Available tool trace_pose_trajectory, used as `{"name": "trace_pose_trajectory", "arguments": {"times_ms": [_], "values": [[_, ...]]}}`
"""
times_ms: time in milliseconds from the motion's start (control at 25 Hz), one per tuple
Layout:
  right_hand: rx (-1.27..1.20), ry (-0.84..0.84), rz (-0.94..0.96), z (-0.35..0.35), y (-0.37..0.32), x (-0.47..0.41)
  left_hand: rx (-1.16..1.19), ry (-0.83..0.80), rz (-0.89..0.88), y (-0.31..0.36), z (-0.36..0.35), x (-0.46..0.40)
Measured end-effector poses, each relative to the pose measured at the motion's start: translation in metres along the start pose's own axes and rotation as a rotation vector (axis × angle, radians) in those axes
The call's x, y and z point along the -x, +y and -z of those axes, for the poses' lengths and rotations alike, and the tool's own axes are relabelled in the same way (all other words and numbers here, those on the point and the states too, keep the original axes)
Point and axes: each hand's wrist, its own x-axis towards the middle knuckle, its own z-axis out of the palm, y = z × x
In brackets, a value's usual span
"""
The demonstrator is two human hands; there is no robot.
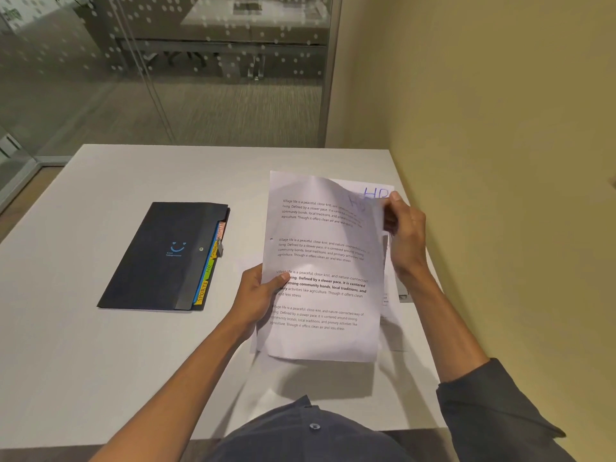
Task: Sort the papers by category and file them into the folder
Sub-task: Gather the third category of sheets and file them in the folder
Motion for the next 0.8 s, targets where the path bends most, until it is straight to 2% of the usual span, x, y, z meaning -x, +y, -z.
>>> {"name": "trace_pose_trajectory", "arguments": {"times_ms": [80, 160, 280, 360, 480, 640, 800], "values": [[-0.03, -0.031, -0.117, 0.003, -0.001, -0.006, -0.02, 0.0, -0.014, 0.001, 0.0, 0.0], [0.106, -0.017, -0.064, 0.006, 0.002, -0.008, -0.037, -0.005, -0.022, 0.001, -0.001, 0.0], [0.634, 0.101, 0.16, 0.012, 0.014, -0.016, -0.039, -0.014, -0.025, 0.002, -0.001, 0.0], [0.883, 0.138, 0.192, 0.016, 0.018, -0.022, -0.04, -0.016, -0.023, 0.001, -0.001, 0.0], [0.831, 0.142, 0.115, 0.021, 0.02, -0.028, -0.046, -0.012, -0.016, 0.0, 0.001, 0.001], [0.652, 0.19, 0.23, 0.018, 0.014, -0.024, -0.049, -0.003, 0.001, -0.004, 0.003, 0.001], [0.568, 0.217, 0.213, 0.016, 0.01, -0.02, -0.05, 0.006, 0.006, -0.005, 0.003, -0.001]]}}
